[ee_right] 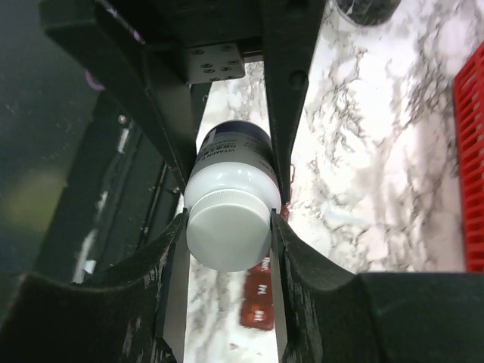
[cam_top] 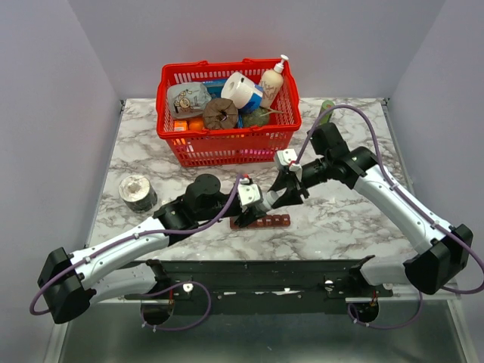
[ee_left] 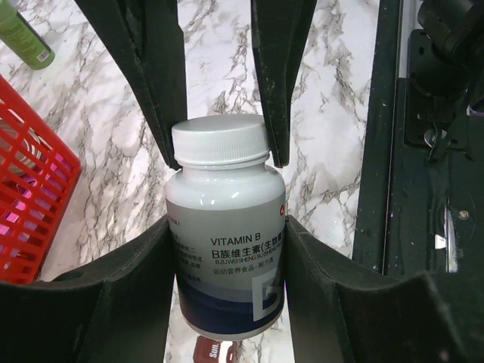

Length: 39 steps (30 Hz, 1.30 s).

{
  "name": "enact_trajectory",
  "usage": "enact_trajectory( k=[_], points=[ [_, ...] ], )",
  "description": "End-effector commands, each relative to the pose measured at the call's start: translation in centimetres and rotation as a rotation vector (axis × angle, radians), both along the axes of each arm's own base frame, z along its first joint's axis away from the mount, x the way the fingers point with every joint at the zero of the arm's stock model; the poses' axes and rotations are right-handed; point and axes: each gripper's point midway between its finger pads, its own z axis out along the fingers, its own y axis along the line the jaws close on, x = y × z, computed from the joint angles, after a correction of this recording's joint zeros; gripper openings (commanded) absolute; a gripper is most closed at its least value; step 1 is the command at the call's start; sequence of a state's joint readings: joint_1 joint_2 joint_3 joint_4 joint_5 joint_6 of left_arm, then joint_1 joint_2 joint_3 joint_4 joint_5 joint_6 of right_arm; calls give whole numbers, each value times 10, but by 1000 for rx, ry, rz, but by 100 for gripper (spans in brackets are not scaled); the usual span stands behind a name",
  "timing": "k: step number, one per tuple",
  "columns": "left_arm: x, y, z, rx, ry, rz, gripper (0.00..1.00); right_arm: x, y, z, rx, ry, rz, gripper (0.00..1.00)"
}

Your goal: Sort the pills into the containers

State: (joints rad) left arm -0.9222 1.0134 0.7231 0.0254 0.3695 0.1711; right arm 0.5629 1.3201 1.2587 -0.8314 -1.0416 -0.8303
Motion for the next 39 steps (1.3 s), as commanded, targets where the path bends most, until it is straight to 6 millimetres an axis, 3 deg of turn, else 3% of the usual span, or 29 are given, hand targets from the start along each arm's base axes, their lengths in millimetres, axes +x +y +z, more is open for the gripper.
enact_trajectory(
  k=[1,2,5,9,13,16,17,20,31,37,39],
  points=[
    [-3,-2,13,-64,-18,-24,0,-14,11,18,111,-102,180,20],
    [-3,-2,13,-67,-20,-24,0,-18,11,19,113,-55,177,36],
    [-3,-1,14,-70,-24,-25,0,-22,11,17,97,37,143,67],
    [-4,1,16,-73,-28,-23,0,-27,9,22,73,147,94,79],
    [-5,2,17,-80,-30,-21,0,-31,9,27,63,231,62,81],
    [-4,4,18,-82,-35,-13,0,-17,11,26,17,301,-55,85],
    [-3,4,19,-83,-34,-3,0,0,13,23,-25,362,-193,86],
    [4,9,18,-79,-41,47,0,16,11,17,-83,468,-354,86],
    [18,11,16,-66,-43,121,0,12,8,17,-81,531,-419,83],
    [21,11,19,-66,-47,131,0,16,11,14,-88,546,-420,62],
    [21,11,19,-65,-44,131,0,14,12,14,-87,554,-407,44]
  ],
)
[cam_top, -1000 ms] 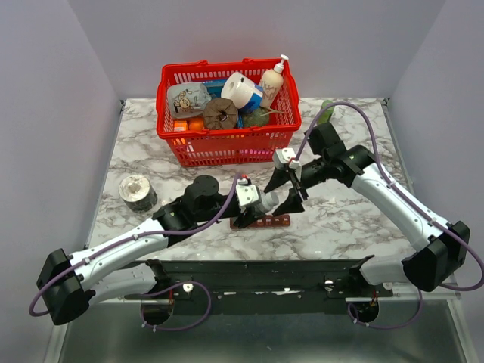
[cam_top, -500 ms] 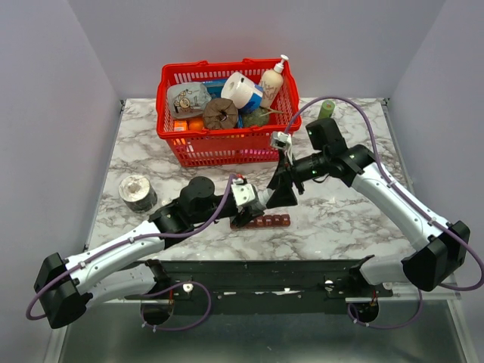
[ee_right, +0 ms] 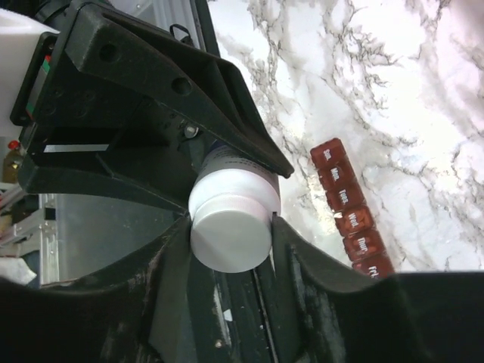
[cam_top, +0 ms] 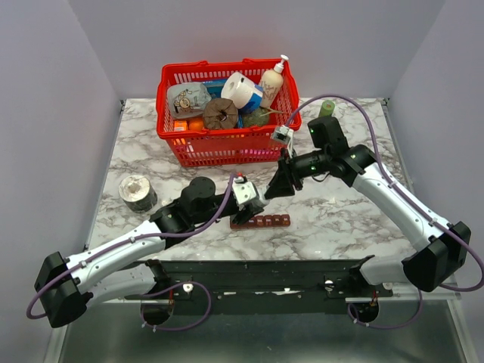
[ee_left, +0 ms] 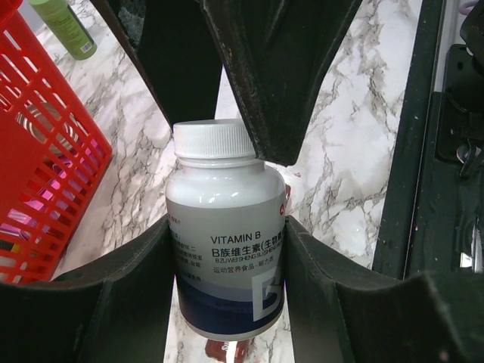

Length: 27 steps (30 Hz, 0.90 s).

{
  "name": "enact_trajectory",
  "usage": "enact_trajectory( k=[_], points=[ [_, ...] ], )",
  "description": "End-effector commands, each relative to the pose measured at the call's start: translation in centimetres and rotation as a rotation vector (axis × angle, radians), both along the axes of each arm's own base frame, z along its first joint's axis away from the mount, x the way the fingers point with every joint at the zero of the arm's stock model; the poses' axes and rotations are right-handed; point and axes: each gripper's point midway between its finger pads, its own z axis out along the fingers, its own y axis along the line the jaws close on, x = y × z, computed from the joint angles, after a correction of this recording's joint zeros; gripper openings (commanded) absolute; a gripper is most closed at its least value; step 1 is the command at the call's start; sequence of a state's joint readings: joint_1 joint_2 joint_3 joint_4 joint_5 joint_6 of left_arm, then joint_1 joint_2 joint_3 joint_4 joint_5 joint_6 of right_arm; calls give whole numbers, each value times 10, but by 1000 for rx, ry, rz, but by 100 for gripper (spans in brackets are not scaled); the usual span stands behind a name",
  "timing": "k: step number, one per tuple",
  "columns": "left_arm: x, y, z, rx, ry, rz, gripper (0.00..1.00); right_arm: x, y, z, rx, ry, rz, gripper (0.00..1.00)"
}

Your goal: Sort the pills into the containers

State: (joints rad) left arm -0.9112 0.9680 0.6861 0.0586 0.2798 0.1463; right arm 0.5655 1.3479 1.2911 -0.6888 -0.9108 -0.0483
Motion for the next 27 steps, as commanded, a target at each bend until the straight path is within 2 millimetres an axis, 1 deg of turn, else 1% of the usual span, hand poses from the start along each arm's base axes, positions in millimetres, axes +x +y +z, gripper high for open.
enact_trajectory(
  k=[1,3,5,6,7,8,10,11,12,13,14,15,16,17,18,19,21,24,25,26,27],
  points=[
    [7,-2,13,-33,-21,26,0,2,2,1,9,17,-7,35],
    [7,-2,12,-26,-21,24,0,1,2,3,14,6,16,18],
    [5,-2,10,-21,-20,13,0,-3,1,3,13,3,42,13],
    [3,-2,10,-17,-28,-3,0,-6,1,6,29,-34,87,13],
    [0,-1,7,-6,-24,-17,0,-7,1,13,45,-72,117,12],
    [-6,-3,5,-3,-22,-53,0,-12,-1,14,47,-81,150,12],
    [-11,-2,-1,19,-25,-90,0,-15,-1,25,99,-247,268,12],
    [-15,-3,-3,24,-24,-110,0,-23,-5,24,104,-271,317,13],
    [-18,-3,-5,29,-19,-131,0,-27,-5,27,171,-414,431,13],
    [-20,-2,-8,41,-20,-141,0,-32,-7,28,196,-499,502,14],
    [-21,-1,-8,42,-23,-144,0,-41,-11,29,207,-544,564,15],
    [-23,0,-12,56,-12,-152,0,-35,-8,31,226,-620,591,17],
    [-24,1,-13,63,-6,-154,0,-30,-5,28,224,-636,604,17],
    [-25,2,-14,67,-5,-157,0,-30,-5,32,225,-674,628,17],
    [-25,3,-13,67,-4,-156,0,-23,-3,32,221,-713,639,17],
    [-26,4,-15,70,-1,-156,0,-17,0,30,207,-710,631,18],
    [-27,6,-15,72,1,-150,0,-11,1,37,197,-730,625,17],
    [-27,10,-14,63,-5,-137,0,-8,-2,38,180,-743,614,18],
    [-28,12,-14,58,-12,-137,0,-9,-4,32,172,-733,610,18],
    [-29,13,-14,55,-12,-136,0,-7,-6,34,173,-763,594,18],
    [-29,13,-14,54,-13,-138,0,-7,-8,32,165,-755,581,18]
  ],
)
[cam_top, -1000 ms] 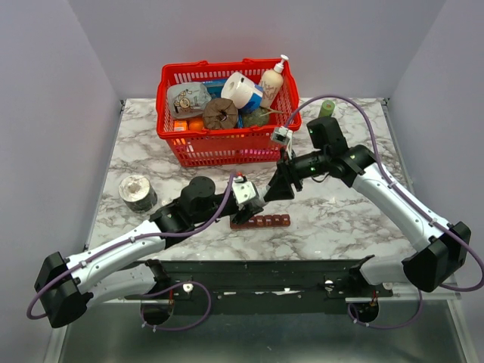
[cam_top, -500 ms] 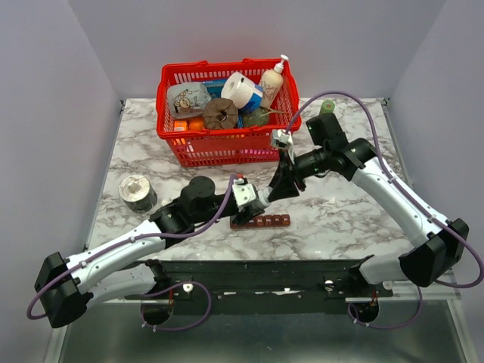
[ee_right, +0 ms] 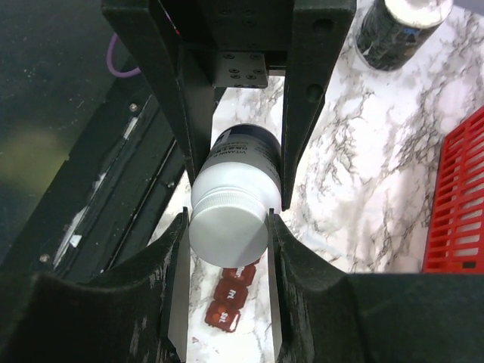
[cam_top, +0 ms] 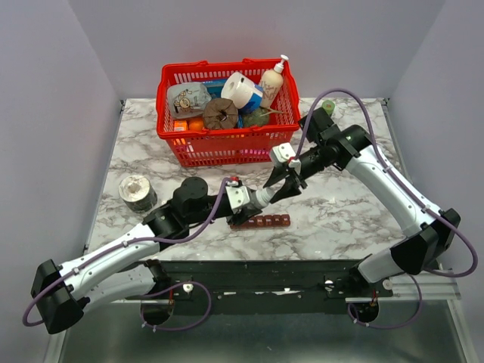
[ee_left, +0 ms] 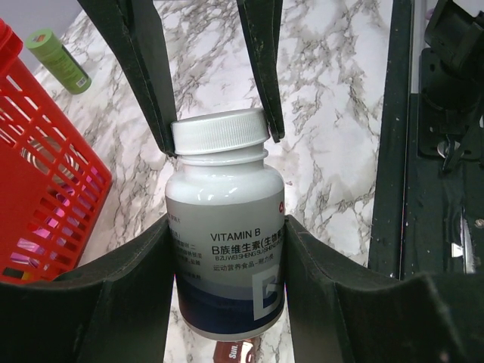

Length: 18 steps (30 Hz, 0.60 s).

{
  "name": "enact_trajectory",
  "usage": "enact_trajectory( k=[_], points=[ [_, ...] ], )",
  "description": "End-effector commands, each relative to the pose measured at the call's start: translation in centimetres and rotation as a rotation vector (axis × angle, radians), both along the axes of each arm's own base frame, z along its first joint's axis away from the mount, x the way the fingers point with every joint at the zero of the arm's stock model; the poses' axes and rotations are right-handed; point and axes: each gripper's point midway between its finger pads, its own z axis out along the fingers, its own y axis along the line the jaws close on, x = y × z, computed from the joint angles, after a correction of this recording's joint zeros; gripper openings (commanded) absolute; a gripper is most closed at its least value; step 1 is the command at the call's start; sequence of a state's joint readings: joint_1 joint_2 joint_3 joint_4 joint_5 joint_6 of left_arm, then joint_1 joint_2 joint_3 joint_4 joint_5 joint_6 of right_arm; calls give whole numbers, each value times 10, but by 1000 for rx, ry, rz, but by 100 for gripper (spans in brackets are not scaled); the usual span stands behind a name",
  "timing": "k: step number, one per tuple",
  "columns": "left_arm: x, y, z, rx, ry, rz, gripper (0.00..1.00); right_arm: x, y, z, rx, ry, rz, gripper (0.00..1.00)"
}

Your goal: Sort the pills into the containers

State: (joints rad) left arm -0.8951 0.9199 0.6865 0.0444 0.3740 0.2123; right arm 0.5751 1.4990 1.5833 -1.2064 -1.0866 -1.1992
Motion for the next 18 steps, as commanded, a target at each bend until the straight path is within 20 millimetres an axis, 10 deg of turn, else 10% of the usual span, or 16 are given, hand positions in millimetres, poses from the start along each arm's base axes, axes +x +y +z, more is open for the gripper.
enact_trajectory(
  k=[1,18],
  points=[
    [-17,11,-29,73,49,-47,0,1,-8,8,63,-86,-2,19],
    [-33,-3,-26,-1,177,-197,0,28,-16,10,72,-396,-53,19]
  ],
)
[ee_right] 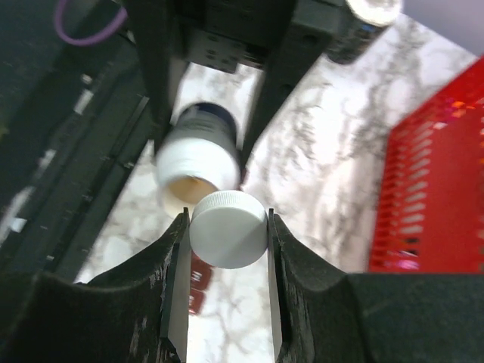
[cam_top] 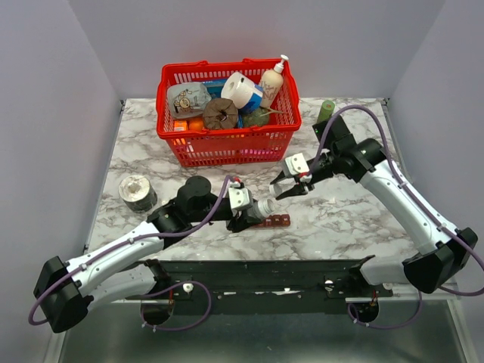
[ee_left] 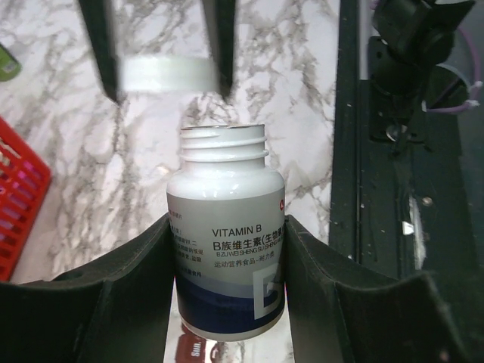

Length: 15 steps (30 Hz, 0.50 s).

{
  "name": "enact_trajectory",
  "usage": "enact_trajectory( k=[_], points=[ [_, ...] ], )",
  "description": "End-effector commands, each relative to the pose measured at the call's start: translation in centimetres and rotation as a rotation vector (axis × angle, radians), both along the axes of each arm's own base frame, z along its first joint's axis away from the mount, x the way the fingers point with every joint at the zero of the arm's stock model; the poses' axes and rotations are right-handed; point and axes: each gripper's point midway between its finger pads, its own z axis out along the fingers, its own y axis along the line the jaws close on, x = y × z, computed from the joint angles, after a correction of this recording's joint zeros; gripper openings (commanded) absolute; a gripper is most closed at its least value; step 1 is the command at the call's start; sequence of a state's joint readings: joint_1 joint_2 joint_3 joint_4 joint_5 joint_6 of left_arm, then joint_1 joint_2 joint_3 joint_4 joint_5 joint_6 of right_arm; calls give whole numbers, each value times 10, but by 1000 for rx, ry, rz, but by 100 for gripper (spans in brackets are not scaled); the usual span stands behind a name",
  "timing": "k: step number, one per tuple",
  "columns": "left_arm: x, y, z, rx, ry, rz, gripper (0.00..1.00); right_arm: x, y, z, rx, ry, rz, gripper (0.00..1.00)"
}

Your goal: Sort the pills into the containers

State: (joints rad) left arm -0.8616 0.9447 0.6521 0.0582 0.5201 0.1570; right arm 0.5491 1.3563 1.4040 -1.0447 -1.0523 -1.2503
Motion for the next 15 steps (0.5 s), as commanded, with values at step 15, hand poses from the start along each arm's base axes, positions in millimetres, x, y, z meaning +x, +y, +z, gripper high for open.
enact_trajectory(
  k=[15],
  points=[
    [0,43,-68,250,14,55,0,115,-106,-82,-274,260,-940,20]
  ],
)
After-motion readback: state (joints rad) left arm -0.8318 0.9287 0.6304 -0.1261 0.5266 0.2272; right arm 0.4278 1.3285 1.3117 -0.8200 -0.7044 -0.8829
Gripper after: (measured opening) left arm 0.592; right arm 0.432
